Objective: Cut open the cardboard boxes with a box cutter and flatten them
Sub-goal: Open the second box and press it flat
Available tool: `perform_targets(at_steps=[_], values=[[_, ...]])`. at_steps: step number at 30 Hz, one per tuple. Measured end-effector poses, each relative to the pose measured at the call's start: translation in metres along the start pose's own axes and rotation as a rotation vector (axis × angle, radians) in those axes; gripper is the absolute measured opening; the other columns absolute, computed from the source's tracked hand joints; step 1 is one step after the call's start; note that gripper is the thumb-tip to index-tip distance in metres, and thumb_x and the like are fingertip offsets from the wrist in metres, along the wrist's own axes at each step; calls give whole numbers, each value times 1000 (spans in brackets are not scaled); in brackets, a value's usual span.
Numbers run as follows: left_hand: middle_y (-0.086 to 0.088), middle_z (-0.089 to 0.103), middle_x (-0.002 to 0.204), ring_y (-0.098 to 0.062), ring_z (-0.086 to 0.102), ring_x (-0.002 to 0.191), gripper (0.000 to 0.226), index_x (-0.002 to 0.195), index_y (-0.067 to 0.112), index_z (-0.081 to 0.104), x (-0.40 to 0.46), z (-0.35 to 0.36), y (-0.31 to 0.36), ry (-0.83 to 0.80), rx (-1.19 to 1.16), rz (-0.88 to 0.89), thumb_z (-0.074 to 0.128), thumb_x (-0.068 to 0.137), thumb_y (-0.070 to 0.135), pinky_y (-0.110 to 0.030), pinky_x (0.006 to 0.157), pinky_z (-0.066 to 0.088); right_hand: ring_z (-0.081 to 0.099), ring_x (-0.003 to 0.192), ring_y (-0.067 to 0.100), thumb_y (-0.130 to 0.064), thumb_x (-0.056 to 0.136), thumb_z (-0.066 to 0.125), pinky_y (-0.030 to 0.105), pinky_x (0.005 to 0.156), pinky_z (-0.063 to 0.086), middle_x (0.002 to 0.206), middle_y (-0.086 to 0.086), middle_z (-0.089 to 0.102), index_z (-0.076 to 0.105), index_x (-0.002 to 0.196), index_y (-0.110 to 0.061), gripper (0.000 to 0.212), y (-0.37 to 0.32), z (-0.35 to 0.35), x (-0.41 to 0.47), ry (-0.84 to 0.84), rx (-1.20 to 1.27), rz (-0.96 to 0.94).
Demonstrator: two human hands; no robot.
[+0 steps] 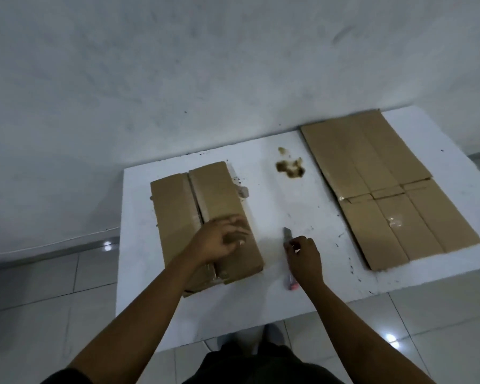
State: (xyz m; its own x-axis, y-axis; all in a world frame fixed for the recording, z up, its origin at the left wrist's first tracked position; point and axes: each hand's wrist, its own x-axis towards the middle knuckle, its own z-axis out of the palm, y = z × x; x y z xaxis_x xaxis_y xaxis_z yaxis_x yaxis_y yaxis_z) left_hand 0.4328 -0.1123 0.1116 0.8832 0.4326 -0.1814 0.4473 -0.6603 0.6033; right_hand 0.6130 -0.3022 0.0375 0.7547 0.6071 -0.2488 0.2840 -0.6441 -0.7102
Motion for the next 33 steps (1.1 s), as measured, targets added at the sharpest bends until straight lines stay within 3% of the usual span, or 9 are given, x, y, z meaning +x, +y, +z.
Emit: perform_targets(at_steps=[3, 6, 8, 11, 17, 22, 26, 29, 33], values=[[8, 52, 140, -19, 48, 132, 35, 122, 40, 63, -26, -3, -19, 469, 54, -317, 66, 87, 42, -47, 107, 43, 60, 92, 20, -25, 96, 60, 31, 78, 49, 101, -2, 55, 62, 104, -16, 12, -44, 8, -6, 56, 34, -182], [-5, 21, 159, -38, 19, 146, 77, 145, 32, 37, -48, 1, -38, 407, 52, -817, 64, 82, 66, -58, 112, 26, 59, 102, 27, -38, 91, 61, 39, 85, 53, 117, 5, 55, 60, 114, -19, 30, -86, 29, -15, -66, -99, -326], [-4, 7, 162, -41, 16, 147, 88, 149, 31, 28, -54, 5, -45, 361, -20, -803, 63, 79, 71, -59, 110, 33, 53, 110, 31, -45, 87, 63, 41, 88, 51, 128, 12, 45, 51, 126, -15, 51, -107, 45, -24, -166, -277, -367], [-2, -3, 165, -37, 7, 150, 89, 152, 32, 24, -56, 8, -50, 361, -38, -754, 64, 80, 67, -55, 108, 40, 44, 118, 32, -60, 82, 60, 45, 90, 49, 138, 13, 33, 34, 138, -11, 78, -127, 64, -33, -147, -482, -331], [0, -16, 164, -25, -11, 152, 87, 155, 31, 20, -69, 12, -60, 396, -149, -619, 66, 86, 57, -48, 123, 16, 36, 132, 40, -80, 77, 53, 53, 97, 45, 153, 24, 24, 18, 148, 2, 114, -148, 87, -33, -110, -597, -255], [0, -19, 164, -29, -11, 152, 90, 156, 32, 13, -67, 14, -63, 364, -98, -625, 64, 87, 58, -54, 120, 23, 44, 122, 40, -79, 66, 57, 57, 91, 51, 142, 22, 33, 24, 143, -1, 115, -158, 81, -31, -161, -546, -226], [-5, -22, 164, -34, -12, 151, 110, 157, 30, 2, -64, 18, -60, 329, 1, -668, 47, 72, 84, -59, 115, 25, 56, 109, 31, -74, 61, 67, 45, 85, 55, 123, 10, 44, 34, 135, -7, 105, -165, 63, -27, -204, -425, -196], [-9, -24, 162, -38, -11, 151, 126, 156, 28, -6, -62, 20, -55, 302, 77, -706, 45, 61, 94, -59, 115, 23, 59, 104, 27, -71, 59, 72, 39, 82, 52, 120, 6, 45, 39, 132, -11, 100, -162, 51, -23, -255, -358, -179], [-11, -23, 162, -41, -9, 150, 127, 156, 26, -6, -60, 20, -52, 290, 102, -704, 46, 62, 94, -60, 114, 24, 58, 105, 27, -67, 58, 74, 41, 85, 52, 122, 4, 47, 41, 131, -12, 97, -162, 48, -24, -262, -329, -136]])
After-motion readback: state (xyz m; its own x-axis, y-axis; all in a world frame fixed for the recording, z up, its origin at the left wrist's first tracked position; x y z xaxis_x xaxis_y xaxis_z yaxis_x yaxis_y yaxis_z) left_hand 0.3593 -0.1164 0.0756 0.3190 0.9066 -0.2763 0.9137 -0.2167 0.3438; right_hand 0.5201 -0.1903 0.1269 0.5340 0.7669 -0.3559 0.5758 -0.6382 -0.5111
